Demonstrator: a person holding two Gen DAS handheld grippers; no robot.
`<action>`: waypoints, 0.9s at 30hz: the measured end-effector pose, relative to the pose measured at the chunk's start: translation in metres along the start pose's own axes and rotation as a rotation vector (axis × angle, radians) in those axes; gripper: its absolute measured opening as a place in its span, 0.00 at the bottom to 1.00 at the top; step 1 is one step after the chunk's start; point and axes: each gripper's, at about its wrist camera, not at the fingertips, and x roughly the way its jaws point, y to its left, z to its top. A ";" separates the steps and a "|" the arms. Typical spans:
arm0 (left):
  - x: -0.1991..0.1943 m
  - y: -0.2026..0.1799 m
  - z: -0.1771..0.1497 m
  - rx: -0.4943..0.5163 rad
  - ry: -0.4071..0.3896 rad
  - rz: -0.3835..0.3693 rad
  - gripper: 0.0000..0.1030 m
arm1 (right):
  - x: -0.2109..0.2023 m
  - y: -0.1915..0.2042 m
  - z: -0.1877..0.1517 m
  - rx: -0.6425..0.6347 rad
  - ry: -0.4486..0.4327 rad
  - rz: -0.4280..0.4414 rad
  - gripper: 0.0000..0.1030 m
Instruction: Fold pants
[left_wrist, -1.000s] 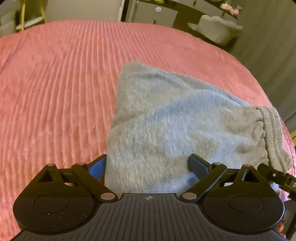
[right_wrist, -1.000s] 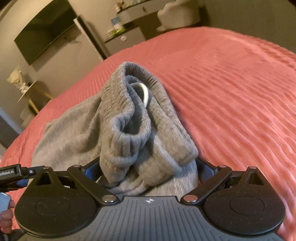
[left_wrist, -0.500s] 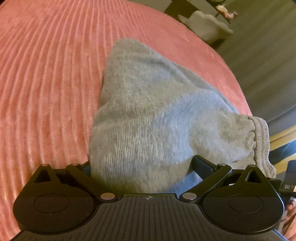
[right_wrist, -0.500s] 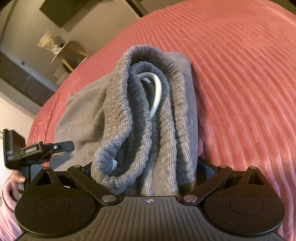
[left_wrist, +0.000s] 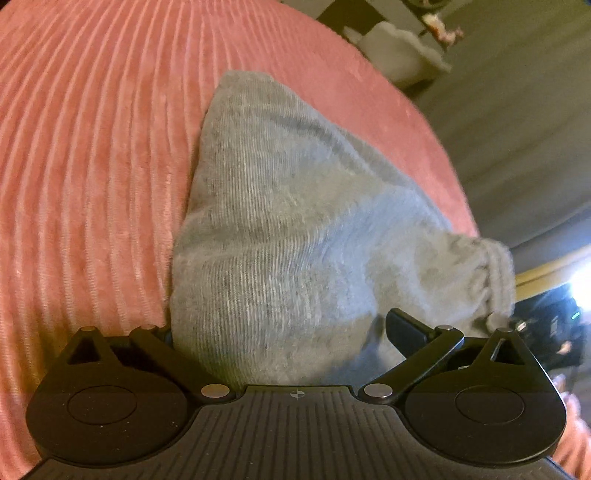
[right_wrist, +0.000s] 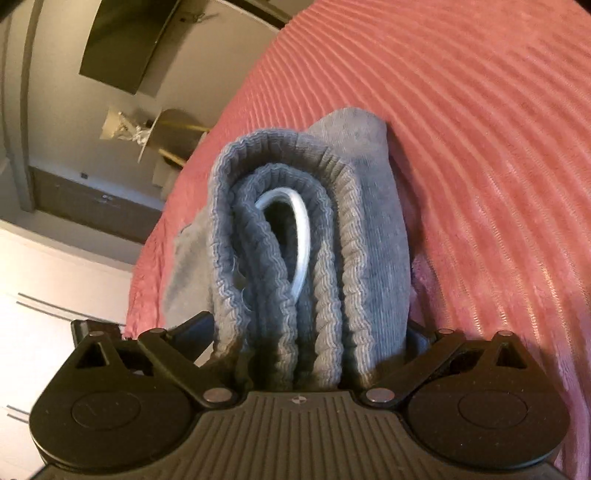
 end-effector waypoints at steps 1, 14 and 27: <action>-0.002 0.003 0.001 -0.019 -0.007 -0.027 1.00 | -0.001 0.000 0.000 0.002 -0.002 0.006 0.97; 0.006 -0.006 0.010 0.071 -0.070 0.067 0.66 | 0.031 0.045 0.004 -0.088 -0.002 -0.173 0.84; -0.037 -0.047 0.019 0.132 -0.244 0.061 0.36 | 0.018 0.159 -0.016 -0.445 -0.138 -0.335 0.57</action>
